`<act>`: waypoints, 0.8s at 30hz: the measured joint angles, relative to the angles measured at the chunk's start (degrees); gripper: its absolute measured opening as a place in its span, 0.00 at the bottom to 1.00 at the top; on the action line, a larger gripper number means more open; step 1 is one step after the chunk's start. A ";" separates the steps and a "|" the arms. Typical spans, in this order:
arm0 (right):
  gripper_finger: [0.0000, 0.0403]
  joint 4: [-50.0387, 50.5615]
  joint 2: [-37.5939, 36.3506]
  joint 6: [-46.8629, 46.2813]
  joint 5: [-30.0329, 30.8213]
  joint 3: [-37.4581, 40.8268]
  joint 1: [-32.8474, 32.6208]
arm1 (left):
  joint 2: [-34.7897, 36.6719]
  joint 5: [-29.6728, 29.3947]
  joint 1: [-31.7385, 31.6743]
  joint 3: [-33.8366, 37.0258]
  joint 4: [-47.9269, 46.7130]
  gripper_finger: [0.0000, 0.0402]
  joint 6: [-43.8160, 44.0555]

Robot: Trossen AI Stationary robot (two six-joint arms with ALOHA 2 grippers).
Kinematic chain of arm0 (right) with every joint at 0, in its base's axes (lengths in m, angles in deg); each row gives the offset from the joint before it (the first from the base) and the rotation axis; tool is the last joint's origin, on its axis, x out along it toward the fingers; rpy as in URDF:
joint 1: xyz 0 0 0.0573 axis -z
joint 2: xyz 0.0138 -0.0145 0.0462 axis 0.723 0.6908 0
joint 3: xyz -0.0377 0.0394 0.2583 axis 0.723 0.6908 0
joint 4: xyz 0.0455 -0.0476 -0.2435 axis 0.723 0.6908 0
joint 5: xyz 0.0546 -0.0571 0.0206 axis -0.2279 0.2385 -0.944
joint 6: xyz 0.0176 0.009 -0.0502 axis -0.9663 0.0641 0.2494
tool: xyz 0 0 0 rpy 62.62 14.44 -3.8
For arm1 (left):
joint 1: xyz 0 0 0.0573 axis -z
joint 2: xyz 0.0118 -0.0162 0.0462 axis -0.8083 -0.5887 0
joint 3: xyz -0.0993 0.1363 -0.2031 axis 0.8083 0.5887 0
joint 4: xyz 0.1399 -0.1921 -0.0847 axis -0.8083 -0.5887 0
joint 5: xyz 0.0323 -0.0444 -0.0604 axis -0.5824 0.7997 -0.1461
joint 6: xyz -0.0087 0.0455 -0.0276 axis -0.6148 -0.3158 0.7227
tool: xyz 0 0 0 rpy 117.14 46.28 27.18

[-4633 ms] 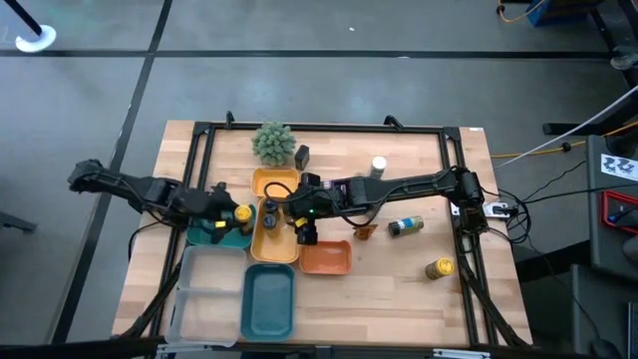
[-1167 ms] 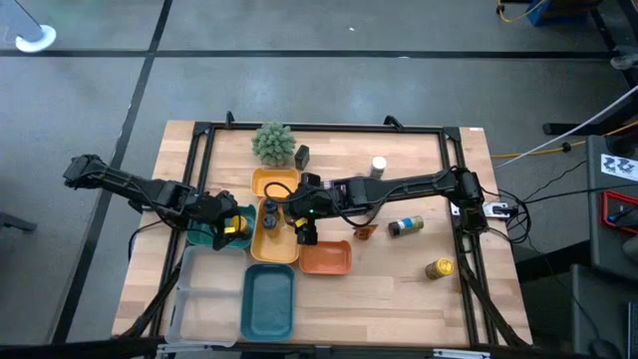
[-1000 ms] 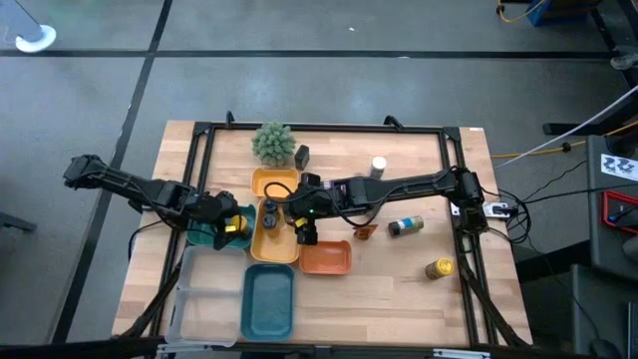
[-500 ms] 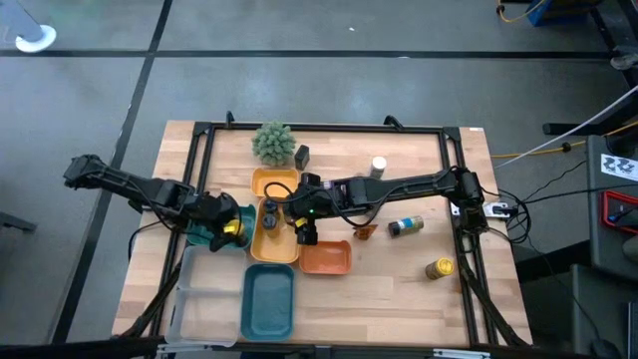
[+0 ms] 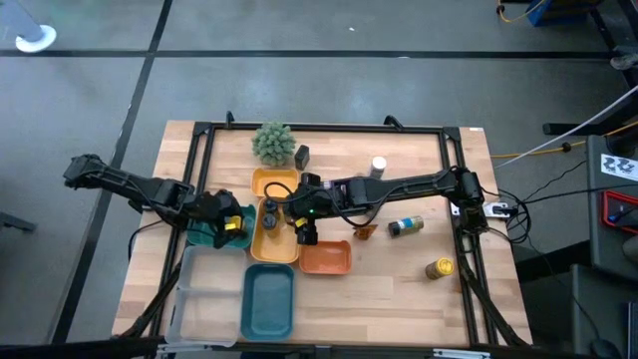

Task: Sort spices by type
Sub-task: Put the yellow seasoning bottle into the green bin

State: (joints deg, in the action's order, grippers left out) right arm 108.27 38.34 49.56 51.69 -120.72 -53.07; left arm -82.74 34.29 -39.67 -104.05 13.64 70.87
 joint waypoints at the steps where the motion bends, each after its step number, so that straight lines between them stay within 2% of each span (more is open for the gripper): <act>1: 0.78 -0.01 0.00 0.00 0.01 0.00 0.00 | 0.00 0.21 0.00 0.00 0.15 0.65 -0.02; 18: 0.78 0.08 0.00 0.00 0.01 0.00 0.00 | 1.34 0.65 0.00 0.00 2.64 0.65 1.48; 24: 0.78 0.27 0.00 0.00 0.01 0.00 0.04 | 3.62 -1.99 -0.02 -0.07 2.71 0.65 1.34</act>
State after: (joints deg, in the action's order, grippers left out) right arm 108.54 38.34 49.56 51.70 -120.72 -53.03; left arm -79.13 32.30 -39.69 -104.11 16.35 72.21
